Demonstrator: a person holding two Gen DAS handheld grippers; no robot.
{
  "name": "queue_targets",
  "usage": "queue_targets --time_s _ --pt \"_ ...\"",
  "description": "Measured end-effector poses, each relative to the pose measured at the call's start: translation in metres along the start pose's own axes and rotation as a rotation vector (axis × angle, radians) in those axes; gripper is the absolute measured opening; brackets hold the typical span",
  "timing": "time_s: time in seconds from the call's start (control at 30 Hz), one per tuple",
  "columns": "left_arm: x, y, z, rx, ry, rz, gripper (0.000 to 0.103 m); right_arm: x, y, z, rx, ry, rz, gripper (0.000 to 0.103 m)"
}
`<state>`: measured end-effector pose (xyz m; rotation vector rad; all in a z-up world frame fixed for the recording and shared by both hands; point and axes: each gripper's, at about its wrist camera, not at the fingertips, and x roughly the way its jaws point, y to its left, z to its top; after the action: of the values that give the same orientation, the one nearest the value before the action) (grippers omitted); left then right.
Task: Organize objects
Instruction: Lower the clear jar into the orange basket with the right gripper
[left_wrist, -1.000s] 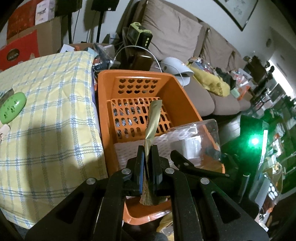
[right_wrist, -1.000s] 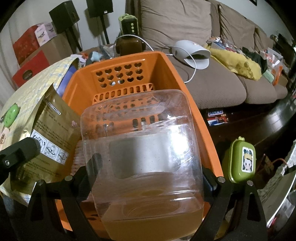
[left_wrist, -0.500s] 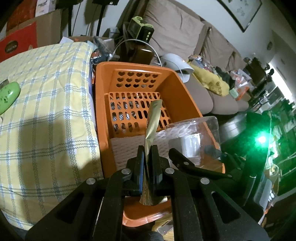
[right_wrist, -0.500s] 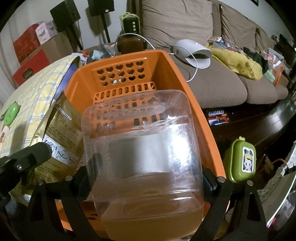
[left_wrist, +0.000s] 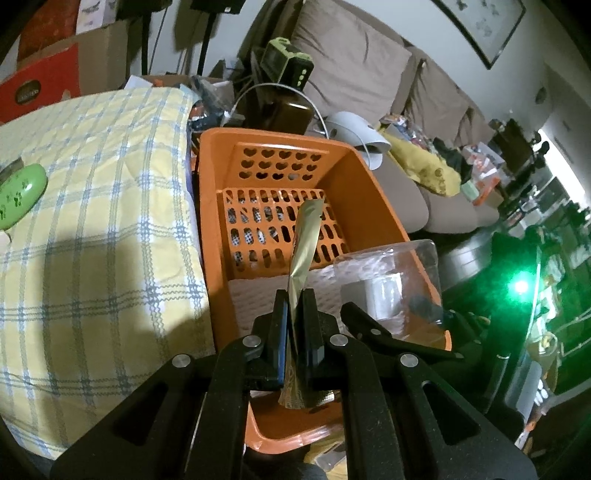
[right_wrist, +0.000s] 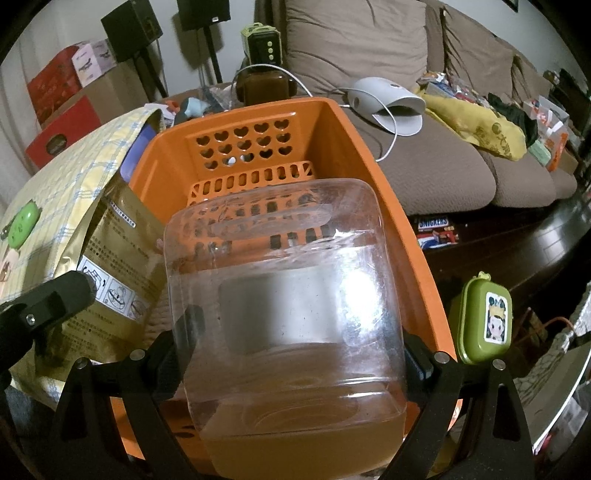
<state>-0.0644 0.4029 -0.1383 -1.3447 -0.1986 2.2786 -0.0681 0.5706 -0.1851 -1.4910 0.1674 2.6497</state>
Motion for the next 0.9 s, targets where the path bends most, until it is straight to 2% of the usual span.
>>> queue_targets --time_s 0.9 --pt "-0.004 0.003 0.002 -0.008 0.001 0.005 0.007 0.003 0.011 0.0 -0.006 0.011 0.032 0.094"
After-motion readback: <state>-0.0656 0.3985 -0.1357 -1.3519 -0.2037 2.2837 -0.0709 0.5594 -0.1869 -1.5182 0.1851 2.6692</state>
